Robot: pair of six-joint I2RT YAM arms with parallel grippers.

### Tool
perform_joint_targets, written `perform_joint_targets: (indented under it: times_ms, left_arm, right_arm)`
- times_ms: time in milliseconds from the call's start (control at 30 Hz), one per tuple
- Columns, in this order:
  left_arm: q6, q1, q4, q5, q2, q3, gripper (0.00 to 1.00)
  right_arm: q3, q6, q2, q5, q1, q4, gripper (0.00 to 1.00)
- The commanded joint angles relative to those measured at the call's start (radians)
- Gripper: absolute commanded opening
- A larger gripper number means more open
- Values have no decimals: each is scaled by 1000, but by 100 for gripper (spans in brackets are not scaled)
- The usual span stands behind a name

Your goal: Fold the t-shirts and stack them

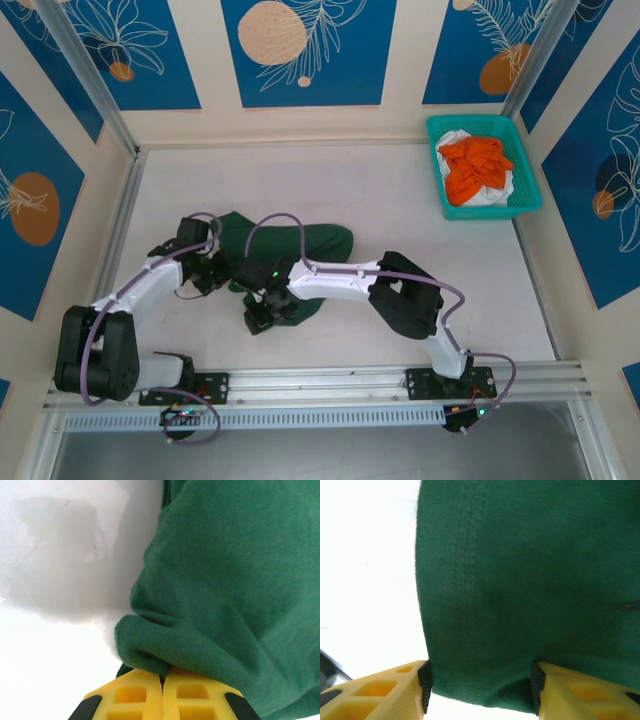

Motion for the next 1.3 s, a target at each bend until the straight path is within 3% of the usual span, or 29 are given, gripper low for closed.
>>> perform_joint_targets:
  times_ms: [0,133,367,467,600,800,1000,1267]
  left_arm:
    - [-1,12,12,38,-7,47,0]
    - [-7,12,6,50,-22,89,0]
    - [12,9,-59,43,-97,268,0]
    - [12,9,-84,28,-157,363,0]
    - [31,8,-108,-22,-243,461,0]
    - [31,8,-96,-98,-328,469,0]
    - [-31,9,-96,-111,-367,366,0]
    - [-38,8,-167,-140,-371,409,0]
  right_arm:
    - [30,17,18,37,-6,-52,42]
    - [-30,29,-74,24,-34,-12,16]
    - [-123,12,-405,-68,-99,-1,0]
    - [-142,20,-568,-106,-181,-68,0]
    - [-160,26,-772,-155,-373,-151,0]
    - [-138,28,-915,-215,-666,-239,0]
    - [-74,70,-929,-222,-753,-315,0]
    - [-49,95,-948,-167,-780,-267,0]
